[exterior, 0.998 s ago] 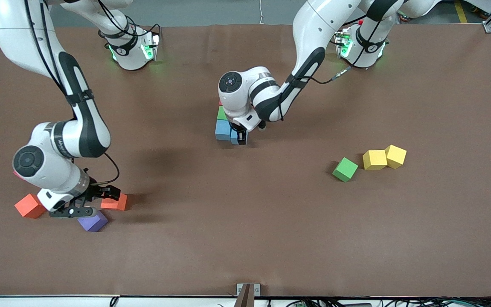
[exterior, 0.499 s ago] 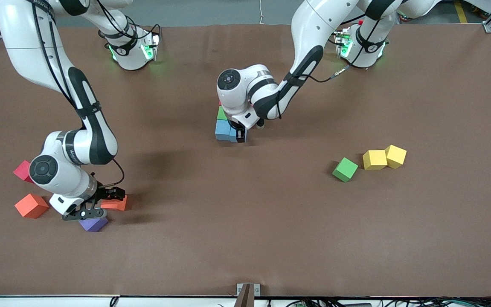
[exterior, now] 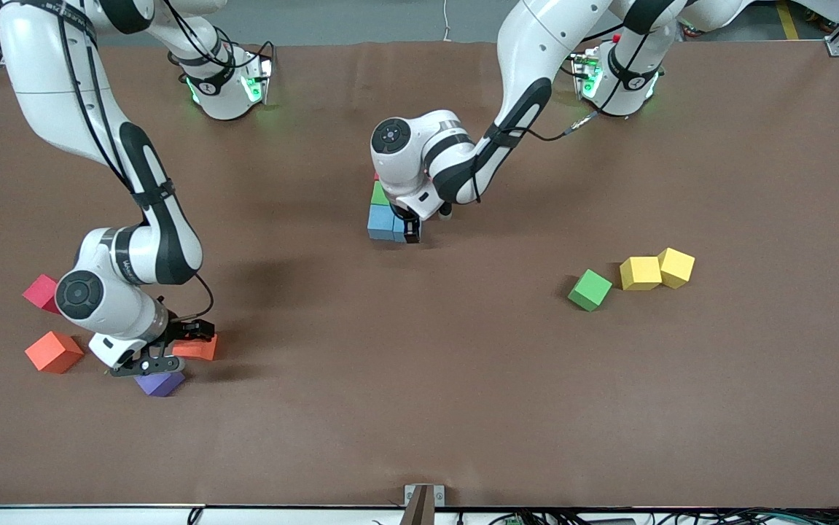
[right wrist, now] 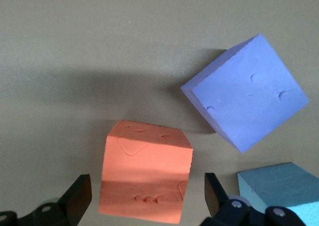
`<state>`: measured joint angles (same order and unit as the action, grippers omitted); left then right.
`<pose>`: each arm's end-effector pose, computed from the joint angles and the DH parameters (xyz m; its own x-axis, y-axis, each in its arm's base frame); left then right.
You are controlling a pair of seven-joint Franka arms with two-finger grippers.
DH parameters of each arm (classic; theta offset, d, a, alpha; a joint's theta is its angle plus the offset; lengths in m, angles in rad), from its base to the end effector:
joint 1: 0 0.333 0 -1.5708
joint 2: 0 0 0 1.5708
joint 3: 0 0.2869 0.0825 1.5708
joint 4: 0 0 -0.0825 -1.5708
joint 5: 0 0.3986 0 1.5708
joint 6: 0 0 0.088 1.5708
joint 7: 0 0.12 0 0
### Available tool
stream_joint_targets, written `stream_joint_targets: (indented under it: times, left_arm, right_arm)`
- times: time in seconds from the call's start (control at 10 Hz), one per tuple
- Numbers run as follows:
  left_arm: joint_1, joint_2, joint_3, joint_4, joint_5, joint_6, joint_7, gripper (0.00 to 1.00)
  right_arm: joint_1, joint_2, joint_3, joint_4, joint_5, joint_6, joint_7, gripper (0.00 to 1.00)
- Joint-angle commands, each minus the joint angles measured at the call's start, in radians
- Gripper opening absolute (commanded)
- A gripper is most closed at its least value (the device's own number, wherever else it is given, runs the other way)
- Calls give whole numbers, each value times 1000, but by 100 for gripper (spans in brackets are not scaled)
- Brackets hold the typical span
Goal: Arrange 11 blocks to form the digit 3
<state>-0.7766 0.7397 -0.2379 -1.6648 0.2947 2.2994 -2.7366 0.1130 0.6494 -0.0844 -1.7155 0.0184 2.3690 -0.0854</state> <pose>0.3642 -0.5535 0.1325 0.0000 0.9960 0.0891 1.0000 -0.0008 0.0094 0.6659 0.0224 0.1668 0.9930 0.1179 0.0031 0.1177 -0.9923 0.0385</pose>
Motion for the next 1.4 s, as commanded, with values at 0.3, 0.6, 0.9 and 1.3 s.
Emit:
stream_joint_targets:
  times: [0.3,0.6,0.9,1.3]
  left_arm:
    - [0,-120,2,-21,24,-87,-81,100]
    - [39,-193,-3,-48,23,-158,20,100]
    - [160,-328,-8,-240,24,-131,249,100]
    - [365,-344,-8,-259,24,-127,608,100]
  right_arm:
    - [-13,6,5,-3,26,22,-8,2]
    - [4,-13,23,4,84,10,62,0]
    - [110,-92,71,49,83,-81,391,0]
    - [342,-117,71,18,83,-131,689,0]
